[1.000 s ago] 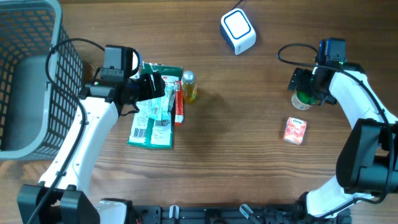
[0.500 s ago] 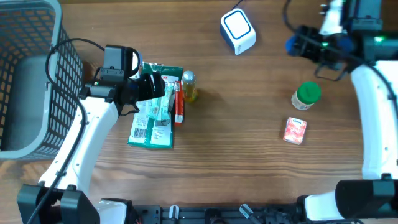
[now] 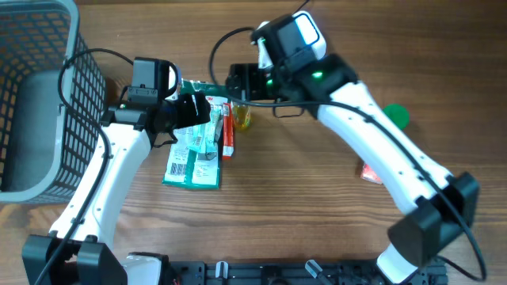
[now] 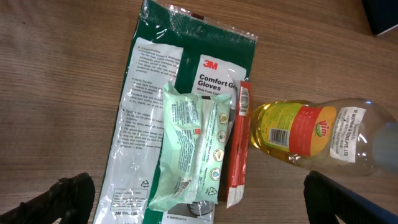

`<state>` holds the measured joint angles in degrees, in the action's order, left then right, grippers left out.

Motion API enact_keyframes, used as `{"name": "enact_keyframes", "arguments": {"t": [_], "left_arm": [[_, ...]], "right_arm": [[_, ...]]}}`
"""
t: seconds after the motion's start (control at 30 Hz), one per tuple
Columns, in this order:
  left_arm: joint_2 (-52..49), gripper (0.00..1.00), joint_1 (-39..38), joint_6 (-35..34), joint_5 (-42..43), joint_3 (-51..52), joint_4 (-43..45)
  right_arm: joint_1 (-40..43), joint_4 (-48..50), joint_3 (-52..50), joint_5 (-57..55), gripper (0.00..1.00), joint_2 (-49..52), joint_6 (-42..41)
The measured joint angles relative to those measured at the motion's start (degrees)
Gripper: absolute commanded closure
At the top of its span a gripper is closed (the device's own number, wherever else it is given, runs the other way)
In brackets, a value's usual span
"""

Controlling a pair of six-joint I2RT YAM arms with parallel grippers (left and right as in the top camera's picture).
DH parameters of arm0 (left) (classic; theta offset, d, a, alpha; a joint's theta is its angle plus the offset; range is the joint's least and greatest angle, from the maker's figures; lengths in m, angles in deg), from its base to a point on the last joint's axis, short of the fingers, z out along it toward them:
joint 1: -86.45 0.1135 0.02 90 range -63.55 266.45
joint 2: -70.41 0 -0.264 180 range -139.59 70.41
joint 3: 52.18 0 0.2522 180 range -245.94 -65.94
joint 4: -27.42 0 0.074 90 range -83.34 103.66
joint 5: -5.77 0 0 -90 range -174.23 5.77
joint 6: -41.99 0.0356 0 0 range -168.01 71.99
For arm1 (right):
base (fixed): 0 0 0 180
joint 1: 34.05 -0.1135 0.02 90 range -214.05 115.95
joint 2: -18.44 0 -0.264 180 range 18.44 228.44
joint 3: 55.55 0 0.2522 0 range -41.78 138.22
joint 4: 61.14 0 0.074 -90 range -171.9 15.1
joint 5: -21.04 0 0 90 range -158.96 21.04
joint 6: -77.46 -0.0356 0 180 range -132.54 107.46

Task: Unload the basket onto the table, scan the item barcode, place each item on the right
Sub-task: 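Move the right gripper left over the yellow Vim bottle and grasp it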

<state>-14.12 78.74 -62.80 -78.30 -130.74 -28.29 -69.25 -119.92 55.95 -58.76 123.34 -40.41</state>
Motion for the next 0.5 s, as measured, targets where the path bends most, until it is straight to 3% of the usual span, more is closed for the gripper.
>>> {"name": "enact_keyframes", "arguments": {"t": [0.13, 0.3, 0.5], "left_arm": [[0.00, 0.00, 0.00, 0.02, 0.00, 0.00, 0.07], [0.00, 0.00, 0.55, -0.24, -3.10, 0.00, 0.42], [0.00, 0.00, 5.53, -1.09, -4.59, 0.00, -0.11]], "right_arm": [[-0.42, 0.85, -0.09, -0.39, 0.06, 3.82, -0.59], [-0.48, 0.76, -0.11, -0.48, 0.16, 5.46, -3.02], [-1.92, -0.31, -0.09, -2.97, 0.16, 6.12, -6.97]]}}
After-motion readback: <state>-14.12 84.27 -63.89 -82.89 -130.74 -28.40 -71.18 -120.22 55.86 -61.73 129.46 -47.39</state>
